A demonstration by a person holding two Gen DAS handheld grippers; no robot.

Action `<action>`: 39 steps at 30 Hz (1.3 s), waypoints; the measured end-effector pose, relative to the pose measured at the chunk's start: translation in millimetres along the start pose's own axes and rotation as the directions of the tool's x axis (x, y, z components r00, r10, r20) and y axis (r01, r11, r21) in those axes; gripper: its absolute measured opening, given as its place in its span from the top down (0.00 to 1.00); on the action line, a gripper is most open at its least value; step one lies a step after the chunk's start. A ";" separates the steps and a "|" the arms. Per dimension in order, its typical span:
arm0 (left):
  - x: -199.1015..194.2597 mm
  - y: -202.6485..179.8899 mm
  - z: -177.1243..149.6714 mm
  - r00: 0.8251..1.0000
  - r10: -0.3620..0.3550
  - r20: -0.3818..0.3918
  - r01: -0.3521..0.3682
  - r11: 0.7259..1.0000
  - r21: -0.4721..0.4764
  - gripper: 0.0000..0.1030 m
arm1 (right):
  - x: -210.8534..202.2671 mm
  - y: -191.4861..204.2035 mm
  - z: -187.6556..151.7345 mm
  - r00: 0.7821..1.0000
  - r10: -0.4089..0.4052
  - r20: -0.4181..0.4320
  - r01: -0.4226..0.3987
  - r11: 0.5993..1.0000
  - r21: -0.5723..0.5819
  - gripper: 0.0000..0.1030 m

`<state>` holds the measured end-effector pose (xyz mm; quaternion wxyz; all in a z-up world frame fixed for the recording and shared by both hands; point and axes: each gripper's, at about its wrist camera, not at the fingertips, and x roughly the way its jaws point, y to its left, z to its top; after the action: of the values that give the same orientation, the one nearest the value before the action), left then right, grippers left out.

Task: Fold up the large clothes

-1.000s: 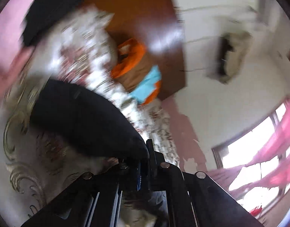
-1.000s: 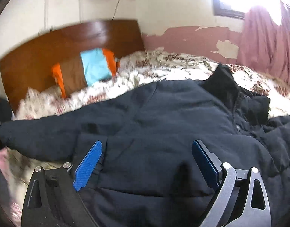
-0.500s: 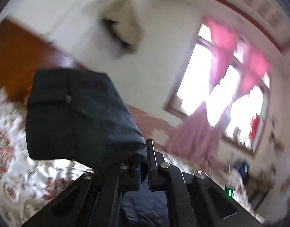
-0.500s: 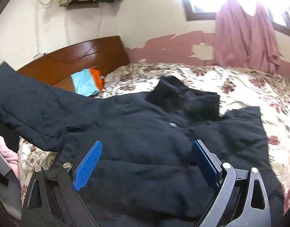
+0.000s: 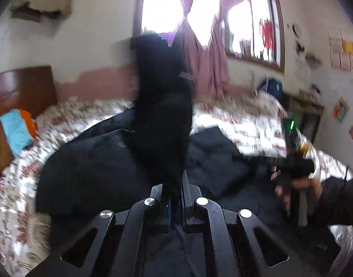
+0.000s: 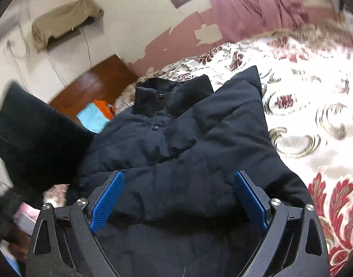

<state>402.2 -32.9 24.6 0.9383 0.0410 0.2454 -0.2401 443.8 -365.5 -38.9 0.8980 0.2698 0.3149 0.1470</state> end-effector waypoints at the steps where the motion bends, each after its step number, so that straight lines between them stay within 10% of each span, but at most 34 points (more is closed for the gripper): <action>1: 13.8 -4.4 -7.0 0.999 -0.013 -0.046 0.013 1.000 0.001 0.92 | 0.1 -2.7 -0.8 1.000 0.029 -0.002 -0.029 1.000 0.010 0.09; 11: 66.5 -38.0 -51.0 0.947 0.077 -0.312 -0.023 0.985 0.174 0.86 | 3.0 -3.3 -22.9 0.967 0.189 -0.170 -0.187 0.982 0.029 0.09; 15: 55.2 -42.7 -51.7 0.949 0.070 -0.308 -0.001 0.976 0.217 0.78 | 13.8 2.6 -32.0 0.960 0.074 -0.269 -0.088 0.995 -0.039 0.09; 22: 38.8 -33.5 -40.3 0.970 -0.057 -0.237 0.094 0.984 0.149 0.16 | 32.3 21.2 -44.8 0.946 -0.061 -0.320 0.014 0.989 -0.149 0.09; 26: 19.3 -25.6 -31.1 0.982 -0.100 -0.161 0.127 0.977 0.171 0.12 | 35.4 21.9 -41.2 0.949 -0.034 -0.313 0.004 0.995 -0.097 0.08; 30: 5.9 2.8 -20.6 0.996 -0.002 -0.085 0.011 0.994 0.113 0.10 | 42.1 36.6 -49.4 0.942 -0.138 -0.305 0.079 0.977 -0.199 0.11; 33: 9.2 43.2 -15.4 0.989 0.120 -0.085 -0.126 0.990 -0.059 0.10 | 50.3 52.2 -60.5 0.931 -0.180 -0.319 0.088 0.955 -0.285 0.47; 39: 1.3 120.6 -25.5 0.954 0.276 -0.119 -0.300 0.868 -0.395 0.10 | 44.6 57.4 -52.1 0.946 -0.158 -0.284 0.086 0.965 -0.249 0.89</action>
<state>448.7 77.8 -3.3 0.9437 -0.1128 0.3085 -0.0395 438.7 -279.1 -61.7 0.8723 0.1166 0.4448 0.1660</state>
